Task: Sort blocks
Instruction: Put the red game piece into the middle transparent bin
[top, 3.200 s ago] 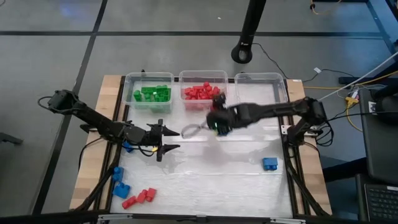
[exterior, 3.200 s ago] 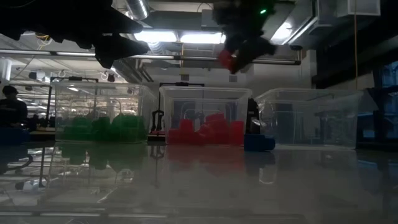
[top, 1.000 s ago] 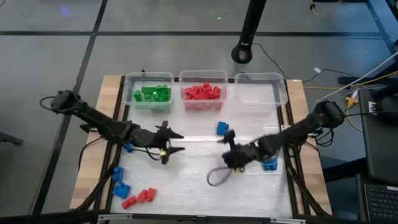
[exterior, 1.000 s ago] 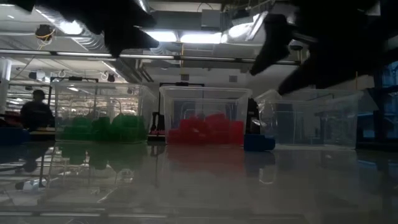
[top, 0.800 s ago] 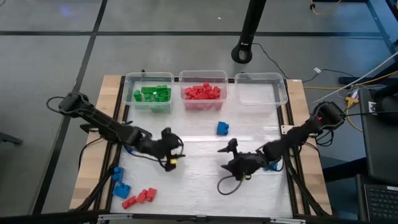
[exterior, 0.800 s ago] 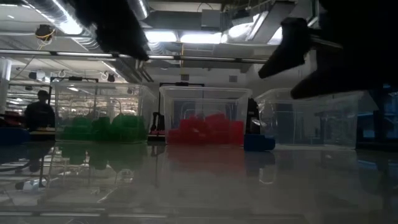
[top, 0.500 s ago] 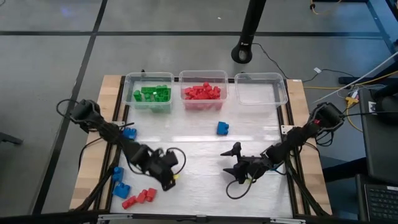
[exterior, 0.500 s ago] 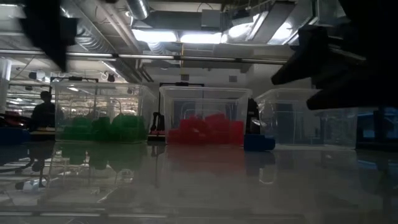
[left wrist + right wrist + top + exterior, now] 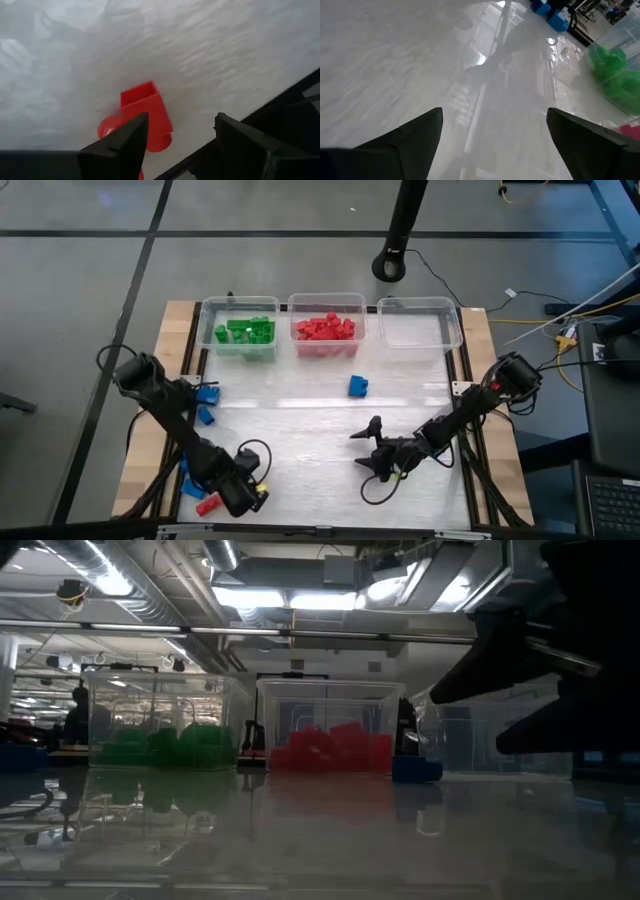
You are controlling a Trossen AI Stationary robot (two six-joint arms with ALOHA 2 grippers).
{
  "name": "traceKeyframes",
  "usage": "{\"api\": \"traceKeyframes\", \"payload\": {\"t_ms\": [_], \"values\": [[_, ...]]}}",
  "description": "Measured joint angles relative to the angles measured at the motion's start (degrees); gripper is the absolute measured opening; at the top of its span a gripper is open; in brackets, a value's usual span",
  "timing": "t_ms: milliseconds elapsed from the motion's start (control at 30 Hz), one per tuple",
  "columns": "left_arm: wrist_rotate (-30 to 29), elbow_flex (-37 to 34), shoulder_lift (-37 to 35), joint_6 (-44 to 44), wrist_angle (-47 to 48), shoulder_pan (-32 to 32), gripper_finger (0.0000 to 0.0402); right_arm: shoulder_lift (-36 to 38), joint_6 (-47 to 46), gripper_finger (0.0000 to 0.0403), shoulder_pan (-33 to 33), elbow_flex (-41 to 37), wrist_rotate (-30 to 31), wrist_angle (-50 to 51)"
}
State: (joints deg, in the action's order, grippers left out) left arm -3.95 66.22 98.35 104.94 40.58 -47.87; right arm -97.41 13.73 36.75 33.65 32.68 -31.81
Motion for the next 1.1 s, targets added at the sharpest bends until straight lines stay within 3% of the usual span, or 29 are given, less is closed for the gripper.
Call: {"api": "traceKeyframes", "payload": {"t_ms": [500, 1100], "values": [[1.59, 0.0, 1.61, 6.06, 1.13, -2.81, 0.0214, -0.02, 0.03, 0.0356, 0.0, 0.04, -2.29, -1.59], [-2.72, -3.06, 2.32, 6.06, 0.26, -2.28, 0.0214, -0.02, 0.02, 0.0356, 0.0, 0.04, -2.29, -1.55]]}}
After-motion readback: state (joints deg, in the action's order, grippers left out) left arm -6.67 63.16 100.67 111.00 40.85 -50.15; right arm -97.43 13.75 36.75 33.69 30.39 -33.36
